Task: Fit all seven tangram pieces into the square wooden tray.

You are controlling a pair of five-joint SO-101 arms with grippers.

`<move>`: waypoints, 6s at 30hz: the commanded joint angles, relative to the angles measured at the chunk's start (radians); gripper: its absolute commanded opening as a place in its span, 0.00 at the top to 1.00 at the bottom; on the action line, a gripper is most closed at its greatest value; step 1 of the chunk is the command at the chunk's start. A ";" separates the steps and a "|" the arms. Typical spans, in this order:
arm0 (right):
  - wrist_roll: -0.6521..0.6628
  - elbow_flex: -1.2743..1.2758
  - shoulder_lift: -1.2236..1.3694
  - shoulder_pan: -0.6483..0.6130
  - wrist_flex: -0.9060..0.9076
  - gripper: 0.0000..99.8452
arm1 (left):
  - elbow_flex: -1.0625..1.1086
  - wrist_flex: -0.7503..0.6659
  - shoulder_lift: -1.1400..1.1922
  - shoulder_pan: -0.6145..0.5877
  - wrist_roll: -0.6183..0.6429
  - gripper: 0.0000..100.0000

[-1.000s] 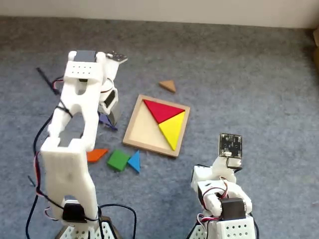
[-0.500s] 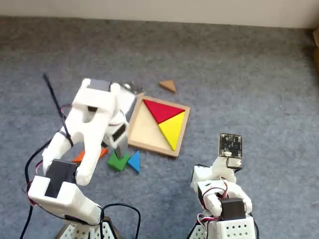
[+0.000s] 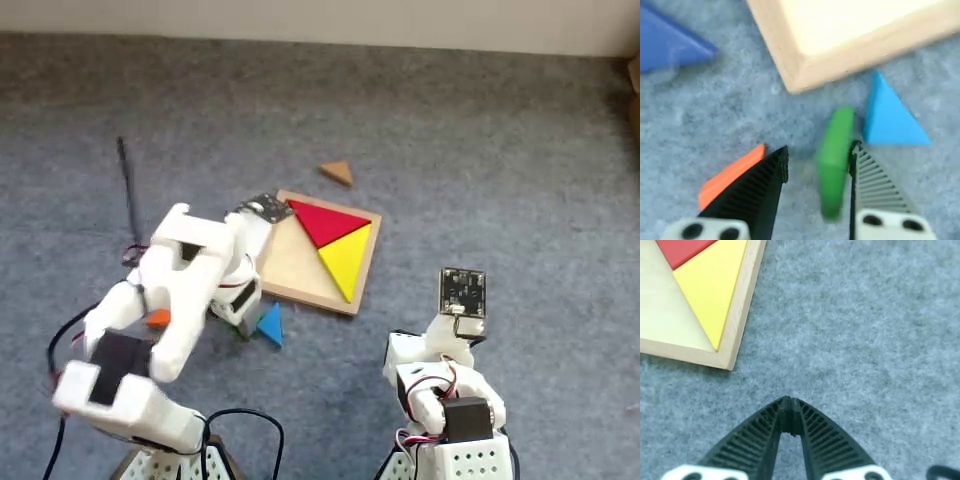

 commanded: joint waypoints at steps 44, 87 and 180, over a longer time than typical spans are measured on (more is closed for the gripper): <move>0.008 0.119 -0.016 0.016 -0.022 1.00 | -0.022 -0.284 -0.277 0.262 0.075 0.99; 0.008 0.119 -0.016 0.018 -0.022 1.00 | -0.464 -0.123 0.044 0.073 0.081 0.79; 0.008 0.119 -0.016 0.018 -0.022 1.00 | -0.033 -0.086 0.016 0.229 0.189 0.84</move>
